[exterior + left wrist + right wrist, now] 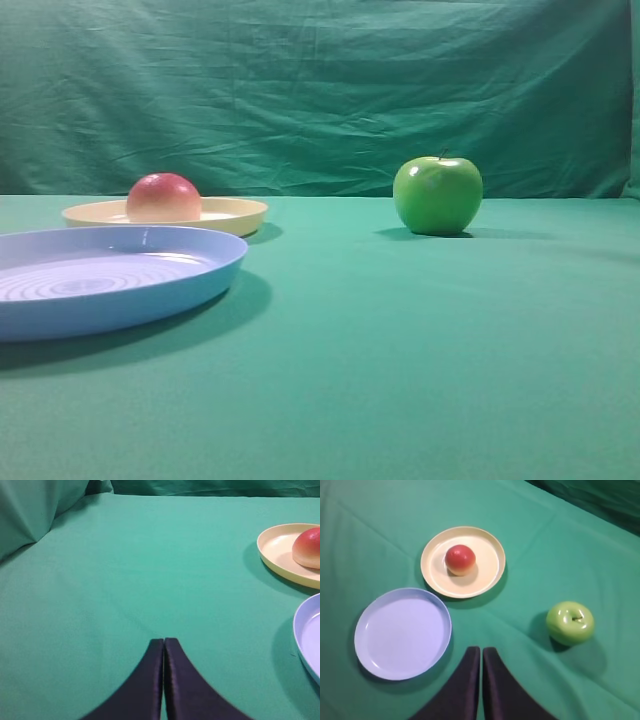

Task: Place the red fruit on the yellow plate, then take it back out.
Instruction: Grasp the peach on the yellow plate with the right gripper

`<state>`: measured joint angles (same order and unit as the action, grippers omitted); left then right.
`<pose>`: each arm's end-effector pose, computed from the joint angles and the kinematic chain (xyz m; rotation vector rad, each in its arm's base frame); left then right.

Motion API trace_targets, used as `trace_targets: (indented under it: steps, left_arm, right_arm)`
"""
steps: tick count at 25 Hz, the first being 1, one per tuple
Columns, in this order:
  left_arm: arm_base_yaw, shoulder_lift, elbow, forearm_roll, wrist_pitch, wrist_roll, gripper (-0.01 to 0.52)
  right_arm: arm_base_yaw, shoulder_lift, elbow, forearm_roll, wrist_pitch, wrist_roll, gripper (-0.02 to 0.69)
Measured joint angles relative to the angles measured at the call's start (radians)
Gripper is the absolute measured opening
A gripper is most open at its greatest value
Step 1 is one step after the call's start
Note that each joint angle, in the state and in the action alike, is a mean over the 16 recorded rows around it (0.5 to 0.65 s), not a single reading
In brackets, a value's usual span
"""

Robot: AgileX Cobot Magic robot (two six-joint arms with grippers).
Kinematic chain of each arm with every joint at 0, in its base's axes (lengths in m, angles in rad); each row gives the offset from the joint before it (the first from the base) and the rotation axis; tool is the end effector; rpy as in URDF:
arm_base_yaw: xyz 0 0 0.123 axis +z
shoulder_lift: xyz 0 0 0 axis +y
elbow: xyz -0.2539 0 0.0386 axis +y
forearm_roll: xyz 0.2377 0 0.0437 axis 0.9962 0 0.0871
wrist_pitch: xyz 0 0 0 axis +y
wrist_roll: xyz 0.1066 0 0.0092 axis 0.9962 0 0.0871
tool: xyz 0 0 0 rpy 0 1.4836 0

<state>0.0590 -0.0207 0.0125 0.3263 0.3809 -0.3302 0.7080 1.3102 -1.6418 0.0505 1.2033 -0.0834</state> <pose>0.0842 0.0178 0.1738 -0.1616 1.8309 0.1330 0.1927 0.1716 0.4214 -0.9206 2.1994 0.3658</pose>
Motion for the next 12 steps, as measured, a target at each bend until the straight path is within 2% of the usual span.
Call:
trace_targets:
  steps: [7, 12]
  left_arm:
    - [0.0, 0.0, 0.0, 0.0, 0.0, 0.0, 0.0]
    - [0.0, 0.0, 0.0, 0.0, 0.0, 0.0, 0.0]
  right_arm:
    - [-0.005, -0.206, 0.194, -0.054, -0.043, 0.05, 0.0]
    - [-0.039, -0.363, 0.342, -0.113, -0.134, 0.1, 0.0]
